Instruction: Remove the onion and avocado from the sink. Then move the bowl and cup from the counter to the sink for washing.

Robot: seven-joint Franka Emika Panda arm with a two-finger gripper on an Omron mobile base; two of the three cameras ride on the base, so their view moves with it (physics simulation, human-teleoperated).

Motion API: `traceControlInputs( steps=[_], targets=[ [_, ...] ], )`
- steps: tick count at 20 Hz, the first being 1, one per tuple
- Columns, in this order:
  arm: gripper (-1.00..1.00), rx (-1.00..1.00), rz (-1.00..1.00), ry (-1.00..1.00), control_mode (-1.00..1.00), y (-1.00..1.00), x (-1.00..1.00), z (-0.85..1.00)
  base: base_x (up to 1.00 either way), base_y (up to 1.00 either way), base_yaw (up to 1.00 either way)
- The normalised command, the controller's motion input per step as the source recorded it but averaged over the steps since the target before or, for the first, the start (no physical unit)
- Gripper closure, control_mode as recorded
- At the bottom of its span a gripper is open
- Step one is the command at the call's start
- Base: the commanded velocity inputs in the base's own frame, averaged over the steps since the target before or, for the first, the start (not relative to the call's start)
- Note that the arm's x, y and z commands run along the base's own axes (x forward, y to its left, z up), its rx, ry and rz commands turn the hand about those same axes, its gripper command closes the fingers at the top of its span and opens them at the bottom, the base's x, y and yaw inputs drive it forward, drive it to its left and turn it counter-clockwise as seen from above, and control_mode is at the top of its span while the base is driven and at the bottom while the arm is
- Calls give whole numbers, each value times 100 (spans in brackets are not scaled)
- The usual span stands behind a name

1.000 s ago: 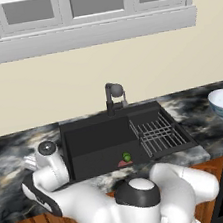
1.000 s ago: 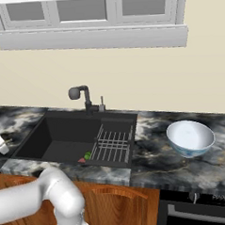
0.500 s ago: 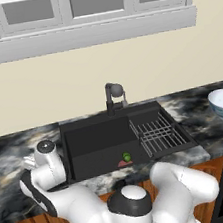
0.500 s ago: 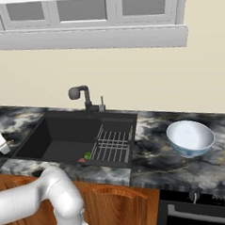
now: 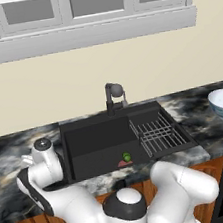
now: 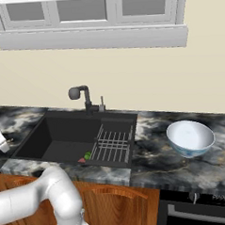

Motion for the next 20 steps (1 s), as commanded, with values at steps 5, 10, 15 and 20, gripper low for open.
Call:
traceControlInputs(
  steps=[5,10,15,20],
  targets=[
    [-100,0,0,1,-100,1,0,-17,0,0,0],
    [-100,0,0,2,-100,0,0,-13,0,0,0],
    [-100,0,0,4,-100,0,0,-3,0,0,0],
    [-100,0,0,3,-100,0,0,0,0,0,0]
  ],
)
